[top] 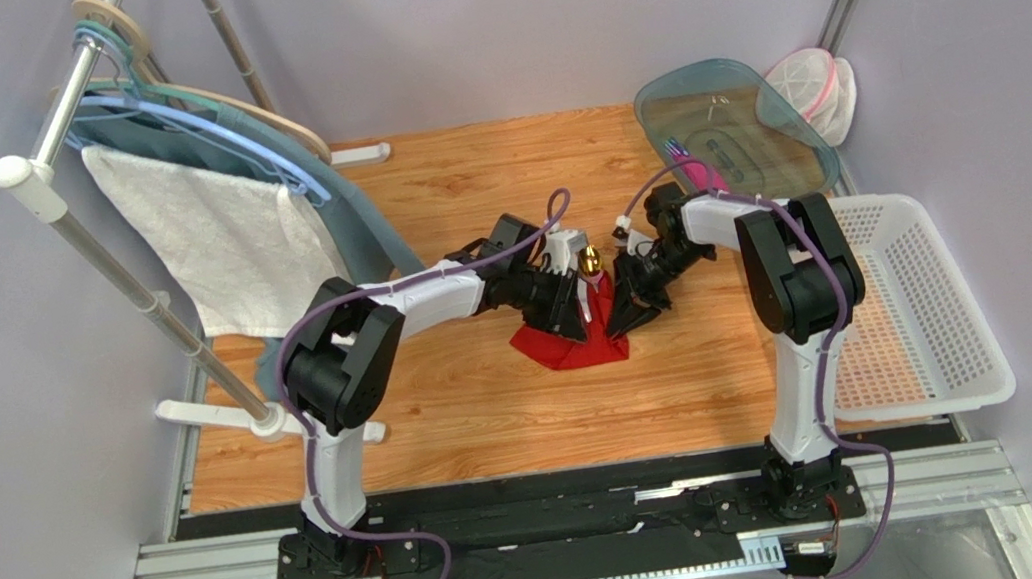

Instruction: Place the utensils on the paper napkin and roll it up

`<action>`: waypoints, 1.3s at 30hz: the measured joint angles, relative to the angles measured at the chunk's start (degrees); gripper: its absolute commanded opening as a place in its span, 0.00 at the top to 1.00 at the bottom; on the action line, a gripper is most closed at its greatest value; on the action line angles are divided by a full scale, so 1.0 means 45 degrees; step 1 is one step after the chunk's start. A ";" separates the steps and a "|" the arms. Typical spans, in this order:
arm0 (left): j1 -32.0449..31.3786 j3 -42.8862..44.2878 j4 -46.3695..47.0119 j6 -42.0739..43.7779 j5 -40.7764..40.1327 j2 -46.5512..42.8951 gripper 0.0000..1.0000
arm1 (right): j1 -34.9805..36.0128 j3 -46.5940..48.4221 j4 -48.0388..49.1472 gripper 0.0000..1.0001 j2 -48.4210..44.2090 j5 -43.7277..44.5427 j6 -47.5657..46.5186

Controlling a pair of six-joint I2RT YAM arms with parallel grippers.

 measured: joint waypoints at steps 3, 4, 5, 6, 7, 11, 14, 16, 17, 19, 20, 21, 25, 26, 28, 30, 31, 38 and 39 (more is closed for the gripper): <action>0.0010 -0.0024 -0.0194 0.0044 -0.0078 0.0010 0.80 | 0.0000 0.0000 0.0010 0.84 0.0000 -0.0005 0.0049; 0.0019 -0.0019 -0.0223 0.0058 -0.0087 0.0024 0.80 | 0.0000 0.0000 0.0010 0.84 0.0000 -0.0005 0.0068; 0.0029 -0.0019 -0.0228 0.0078 -0.0087 0.0049 0.81 | 0.0000 0.0000 0.0010 0.84 0.0000 -0.0010 0.0097; 0.0044 -0.0015 -0.0243 0.0083 -0.0092 0.0097 0.82 | 0.0000 0.0000 0.0010 0.84 -0.0005 -0.0015 0.0102; 0.0053 0.0000 -0.0267 0.0083 -0.0092 0.0151 0.82 | 0.0000 0.0000 0.0010 0.85 -0.0005 -0.0019 0.0117; 0.0063 0.0097 -0.0350 0.0083 -0.0146 0.0520 0.84 | 0.0000 0.0000 0.0005 0.85 -0.0039 -0.0063 0.0262; 0.0068 0.0112 -0.0413 0.0083 -0.0146 0.0646 0.85 | 0.0039 0.0000 0.0005 0.85 -0.0175 -0.0141 0.0384; 0.0068 0.0151 -0.0461 0.0087 -0.0155 0.0656 0.85 | 0.0078 0.0000 0.0000 0.85 -0.0267 -0.0209 0.0442; 0.0068 0.0180 -0.0476 0.0087 -0.0160 0.0665 0.85 | 0.0112 0.0000 0.0000 0.85 -0.0301 -0.0248 0.0476; 0.0068 0.0223 -0.0520 0.0087 -0.0170 0.0690 0.86 | 0.0180 0.0000 0.0000 0.85 -0.0330 -0.0316 0.0529; 0.0073 0.0257 -0.0544 0.0087 -0.0170 0.0699 0.86 | 0.0233 0.0000 -0.0005 0.85 -0.0335 -0.0340 0.0563; 0.0073 0.0277 -0.0554 0.0087 -0.0170 0.0714 0.86 | 0.0291 0.0000 -0.0005 0.85 -0.0335 -0.0359 0.0588; 0.0073 0.0291 -0.0559 0.0087 -0.0170 0.0729 0.86 | 0.0539 0.0005 0.0005 0.85 -0.0335 -0.0457 0.0675; 0.0073 0.0291 -0.0559 0.0092 -0.0170 0.0733 0.86 | 0.0593 0.0005 0.0005 0.86 -0.0335 -0.0471 0.0699; 0.0073 0.0301 -0.0559 0.0087 -0.0170 0.0743 0.86 | 0.0680 0.0034 0.0010 0.85 -0.0335 -0.0491 0.0767; 0.0073 0.0301 -0.0559 0.0087 -0.0165 0.0743 0.86 | 0.0748 0.0092 0.0024 0.86 -0.0330 -0.0525 0.0860; 0.0073 0.0301 -0.0559 0.0087 -0.0165 0.0743 0.86 | 0.0767 0.0126 0.0039 0.85 -0.0330 -0.0539 0.0908; 0.0073 0.0321 -0.0559 0.0087 -0.0170 0.0748 0.85 | 0.0831 0.0194 0.0248 0.80 -0.0141 -0.0607 0.1093; 0.0073 0.0321 -0.0559 0.0087 -0.0170 0.0748 0.85 | 0.0835 0.0194 0.0267 0.75 -0.0068 -0.0622 0.1098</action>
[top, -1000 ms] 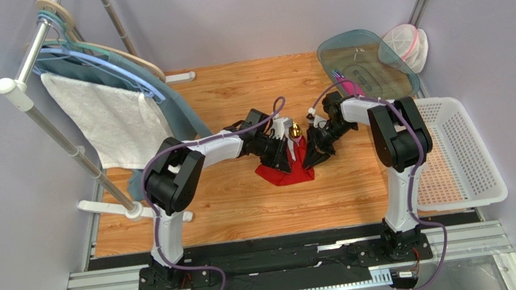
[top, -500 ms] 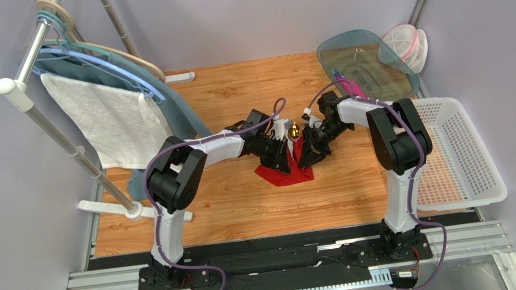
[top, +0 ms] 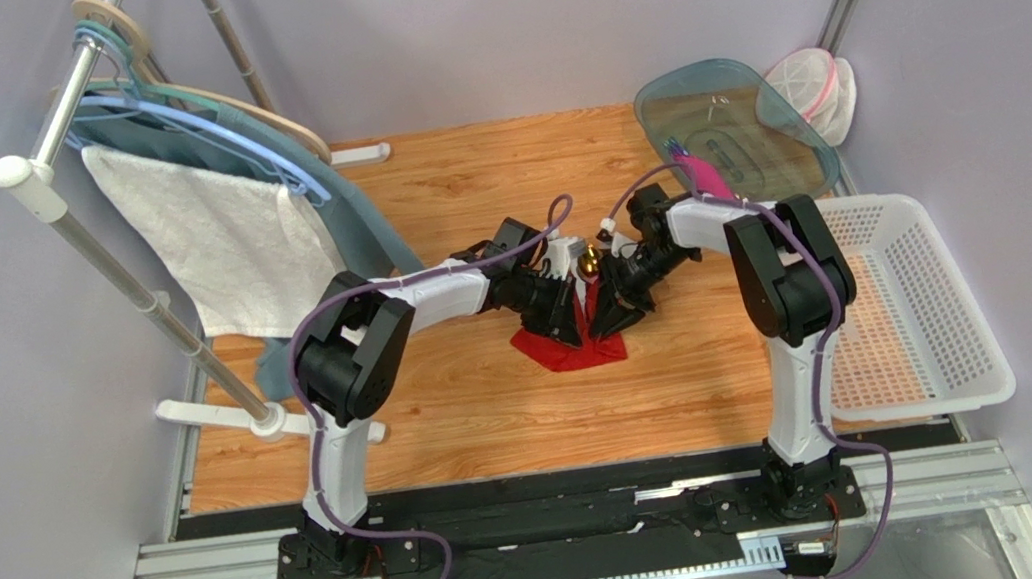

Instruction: Place the utensils on the paper napkin and roll it up

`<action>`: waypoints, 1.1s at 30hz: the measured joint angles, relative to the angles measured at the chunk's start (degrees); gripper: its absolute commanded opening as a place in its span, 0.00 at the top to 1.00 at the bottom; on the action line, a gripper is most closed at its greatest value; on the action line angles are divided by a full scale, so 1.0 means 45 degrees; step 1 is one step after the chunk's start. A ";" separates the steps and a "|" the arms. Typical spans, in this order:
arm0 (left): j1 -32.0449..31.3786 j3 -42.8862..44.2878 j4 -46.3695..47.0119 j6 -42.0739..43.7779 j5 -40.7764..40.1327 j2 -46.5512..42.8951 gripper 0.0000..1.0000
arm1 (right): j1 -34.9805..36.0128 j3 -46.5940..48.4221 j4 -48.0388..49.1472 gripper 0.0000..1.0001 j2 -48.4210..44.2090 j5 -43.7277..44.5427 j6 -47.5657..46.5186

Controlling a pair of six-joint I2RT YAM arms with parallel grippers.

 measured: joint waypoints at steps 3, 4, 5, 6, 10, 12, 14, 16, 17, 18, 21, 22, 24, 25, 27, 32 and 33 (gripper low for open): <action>0.0019 0.0000 0.0024 -0.0015 0.0010 0.0000 0.82 | -0.0005 0.0000 0.0117 0.64 0.0267 -0.0039 0.0044; 0.0039 0.0000 0.0073 -0.0019 0.0034 0.0000 0.81 | 0.0000 0.0000 0.0151 0.62 0.0350 -0.0049 0.0044; 0.0073 -0.0005 0.0151 -0.0058 0.0058 0.0000 0.80 | 0.0000 0.0000 0.0194 0.61 0.0408 -0.0063 0.0073; 0.0121 -0.0049 0.0282 -0.0083 0.0073 -0.0010 0.79 | 0.0000 0.0000 0.0228 0.57 0.0427 -0.0112 0.0092; 0.0568 -0.0505 0.0617 -0.0248 0.0112 -0.0325 0.75 | 0.0000 0.0000 0.0369 0.45 0.0427 -0.0359 0.0141; 0.0913 -0.0777 0.0714 -0.0393 0.0117 -0.0646 0.73 | -0.0005 0.0000 0.0423 0.41 0.0427 -0.0559 0.0185; 0.1316 -0.0986 0.0831 -0.0573 0.0112 -0.1001 0.71 | -0.0005 0.0000 0.0471 0.40 0.0423 -0.0733 0.0219; 0.1608 -0.1078 0.0952 -0.0695 0.0102 -0.1316 0.66 | -0.0005 0.0000 0.0505 0.36 0.0423 -0.0811 0.0233; 0.1744 -0.1093 0.0986 -0.0733 0.0097 -0.1496 0.64 | -0.0005 0.0000 0.0510 0.36 0.0423 -0.0869 0.0262; 0.1870 -0.1112 0.1083 -0.0753 0.0078 -0.1705 0.63 | 0.0000 0.0000 0.0520 0.34 0.0418 -0.0894 0.0282; 0.2040 -0.1345 0.1486 -0.0738 -0.0010 -0.2365 0.60 | 0.0010 0.0000 0.0559 0.34 0.0389 -0.0957 0.0321; 0.2035 -0.1530 0.1676 -0.0724 -0.0019 -0.2662 0.60 | 0.0015 0.0000 0.0563 0.34 0.0384 -0.0957 0.0330; 0.1977 -0.1909 0.2064 -0.0554 0.0000 -0.3313 0.60 | 0.0044 0.0000 0.0573 0.34 0.0369 -0.0952 0.0330; 0.1967 -0.2059 0.2210 -0.0379 0.0010 -0.3614 0.60 | 0.0053 0.0000 0.0588 0.34 0.0359 -0.0952 0.0330; 0.1909 -0.2302 0.2511 0.0107 0.0068 -0.4119 0.60 | 0.0087 0.0000 0.0602 0.34 0.0350 -0.0942 0.0330; 0.1307 -0.2861 0.2871 0.3327 0.0034 -0.5557 0.61 | 0.0146 0.0058 0.0583 0.34 0.0345 -0.0850 0.0330; 0.1088 -0.2914 0.2837 0.4031 0.0000 -0.5756 0.61 | 0.0155 0.0073 0.0583 0.34 0.0345 -0.0840 0.0330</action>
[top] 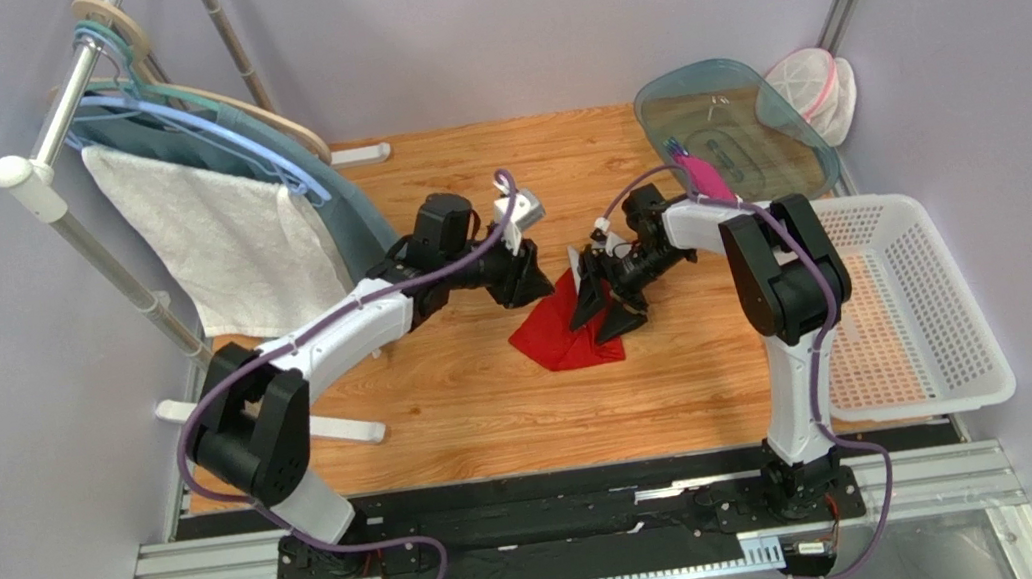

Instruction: Place the utensils on the paper napkin and roll it up

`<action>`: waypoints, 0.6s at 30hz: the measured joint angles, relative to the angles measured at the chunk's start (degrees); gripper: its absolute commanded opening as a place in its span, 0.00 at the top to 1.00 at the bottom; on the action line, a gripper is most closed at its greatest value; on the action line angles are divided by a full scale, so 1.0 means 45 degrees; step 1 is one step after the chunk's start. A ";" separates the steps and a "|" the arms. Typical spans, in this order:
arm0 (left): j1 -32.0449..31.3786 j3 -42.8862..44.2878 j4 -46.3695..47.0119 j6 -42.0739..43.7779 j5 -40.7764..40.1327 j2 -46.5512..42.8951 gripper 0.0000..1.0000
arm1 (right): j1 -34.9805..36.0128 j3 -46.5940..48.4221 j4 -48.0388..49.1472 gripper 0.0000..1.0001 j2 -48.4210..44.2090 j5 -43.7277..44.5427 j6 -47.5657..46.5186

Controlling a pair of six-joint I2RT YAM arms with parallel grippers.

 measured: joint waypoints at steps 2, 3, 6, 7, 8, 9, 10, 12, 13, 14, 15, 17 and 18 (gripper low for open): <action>-0.0690 -0.0083 -0.0151 0.1987 -0.0291 -0.0335 0.65 | 0.0015 0.0029 -0.0010 0.34 0.0000 0.0034 -0.0005; -0.1141 -0.0141 -0.0185 0.3050 -0.0554 -0.0457 0.66 | 0.0024 0.0049 -0.0019 0.34 0.0000 0.0053 -0.0005; -0.2448 -0.0573 -0.0039 0.6057 -0.1263 -0.0622 0.72 | 0.0049 0.0073 -0.0015 0.34 0.0000 0.0107 0.0000; -0.2871 -0.0787 0.0000 0.7125 -0.1486 -0.0627 0.75 | 0.0053 0.0073 -0.0019 0.34 0.0000 0.0117 0.0000; -0.3123 -0.0923 -0.0015 0.7825 -0.1632 -0.0607 0.76 | 0.0053 0.0073 -0.0019 0.34 0.0000 0.0121 0.0000; -0.3415 -0.1039 -0.0092 0.8704 -0.1841 -0.0563 0.77 | 0.0058 0.0073 -0.0019 0.34 0.0000 0.0126 0.0000; -0.3589 -0.1064 -0.0136 0.9389 -0.1982 -0.0500 0.77 | 0.0058 0.0073 -0.0019 0.34 0.0000 0.0126 0.0000; -0.4056 -0.1064 -0.0136 1.0890 -0.2409 -0.0291 0.78 | 0.0058 0.0073 -0.0019 0.34 0.0000 0.0160 -0.0005; -0.4274 -0.1064 -0.0126 1.1565 -0.2671 -0.0160 0.78 | 0.0058 0.0073 -0.0015 0.34 0.0000 0.0204 -0.0005; -0.4522 -0.1064 -0.0039 1.2274 -0.3007 0.0068 0.78 | 0.0058 0.0073 -0.0015 0.34 0.0000 0.0248 -0.0005; -0.4750 -0.1064 0.0083 1.2808 -0.3269 0.0301 0.78 | 0.0058 0.0073 -0.0015 0.34 0.0000 0.0277 -0.0005; -0.5231 -0.1064 0.0345 1.3964 -0.3827 0.0869 0.76 | 0.0058 0.0102 -0.0019 0.34 0.0005 0.0330 -0.0005; -0.5455 -0.1073 0.0534 1.4498 -0.4143 0.1161 0.76 | 0.0058 0.0131 -0.0029 0.34 0.0005 0.0350 -0.0005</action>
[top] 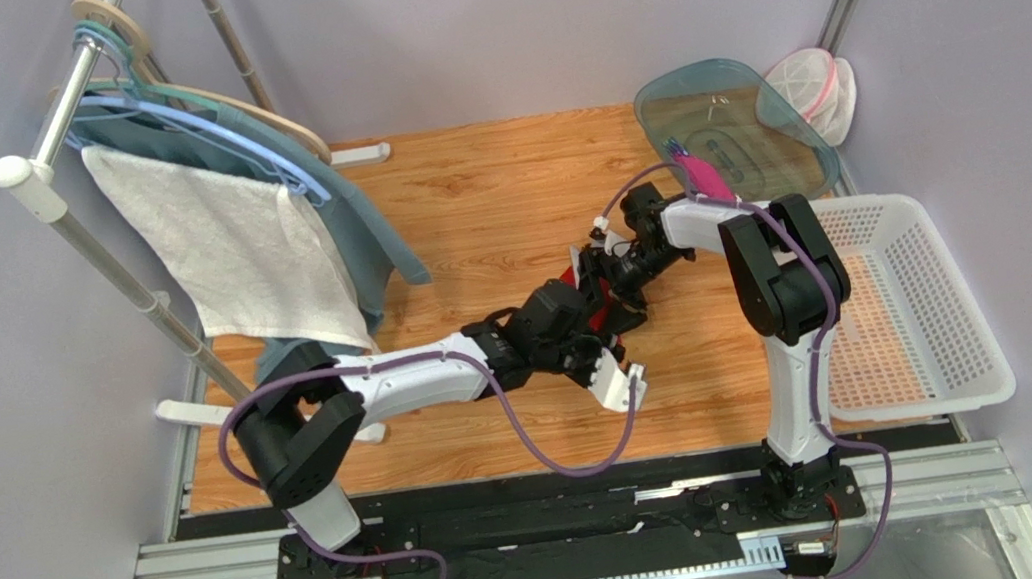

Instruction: Place the utensils on the paper napkin and roll it up

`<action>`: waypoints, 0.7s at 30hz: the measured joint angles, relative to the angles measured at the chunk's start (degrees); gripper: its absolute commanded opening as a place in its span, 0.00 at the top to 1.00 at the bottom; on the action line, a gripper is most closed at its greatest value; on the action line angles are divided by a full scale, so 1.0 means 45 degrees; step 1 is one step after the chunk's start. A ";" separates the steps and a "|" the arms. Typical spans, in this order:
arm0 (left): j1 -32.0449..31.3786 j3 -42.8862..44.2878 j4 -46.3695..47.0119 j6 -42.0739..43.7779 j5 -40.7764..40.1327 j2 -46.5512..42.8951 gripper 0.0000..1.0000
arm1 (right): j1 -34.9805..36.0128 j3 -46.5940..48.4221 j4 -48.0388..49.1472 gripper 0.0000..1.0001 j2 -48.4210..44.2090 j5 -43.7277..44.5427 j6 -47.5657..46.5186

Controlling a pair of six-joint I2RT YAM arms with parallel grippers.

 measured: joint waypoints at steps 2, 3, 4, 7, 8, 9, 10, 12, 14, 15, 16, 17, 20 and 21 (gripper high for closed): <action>-0.0311 -0.0068 0.0248 0.0767 -0.0471 0.0374 0.76 | 0.0005 0.0083 0.0000 0.34 0.0000 0.0049 0.0000; -0.0437 -0.0107 0.0379 0.1122 -0.0714 0.0529 0.76 | 0.0005 0.0092 0.0005 0.34 0.0000 0.0053 0.0000; -0.0539 -0.0126 0.0452 0.1399 -0.0879 0.0636 0.76 | 0.0005 0.0121 0.0010 0.34 0.0000 0.0092 0.0000; -0.0680 -0.0160 0.0680 0.2186 -0.1311 0.0733 0.75 | 0.0005 0.0160 0.0005 0.34 0.0005 0.0131 0.0000; -0.0699 -0.0160 0.0772 0.2404 -0.1443 0.0733 0.74 | 0.0005 0.0160 0.0005 0.34 0.0005 0.0136 0.0000; -0.0719 -0.0160 0.0850 0.2584 -0.1554 0.0738 0.74 | 0.0005 0.0165 0.0005 0.34 0.0005 0.0155 0.0000; -0.0724 -0.0160 0.0942 0.2773 -0.1710 0.0772 0.74 | 0.0005 0.0165 0.0005 0.34 0.0005 0.0185 0.0000; -0.0729 -0.0155 0.1180 0.3075 -0.2011 0.0947 0.73 | 0.0010 0.0165 0.0000 0.34 0.0005 0.0219 -0.0005; -0.0743 -0.0151 0.1423 0.3342 -0.2351 0.1277 0.72 | 0.0010 0.0165 0.0000 0.34 0.0005 0.0223 -0.0005; -0.0758 -0.0136 0.1491 0.3439 -0.2497 0.1457 0.72 | 0.0010 0.0165 0.0000 0.34 0.0005 0.0223 -0.0005; -0.0787 -0.0092 0.1511 0.3585 -0.2715 0.1685 0.72 | 0.0010 0.0165 0.0000 0.34 0.0005 0.0223 -0.0005; -0.0811 -0.0034 0.1535 0.3687 -0.2851 0.1919 0.72 | 0.0010 0.0165 0.0000 0.34 0.0005 0.0223 -0.0005; -0.0860 0.0141 0.1515 0.3886 -0.3211 0.2365 0.72 | 0.0010 0.0165 0.0000 0.34 0.0005 0.0223 -0.0005; -0.0874 0.0262 0.1477 0.3934 -0.3371 0.2506 0.73 | 0.0010 0.0165 0.0000 0.34 0.0005 0.0223 -0.0005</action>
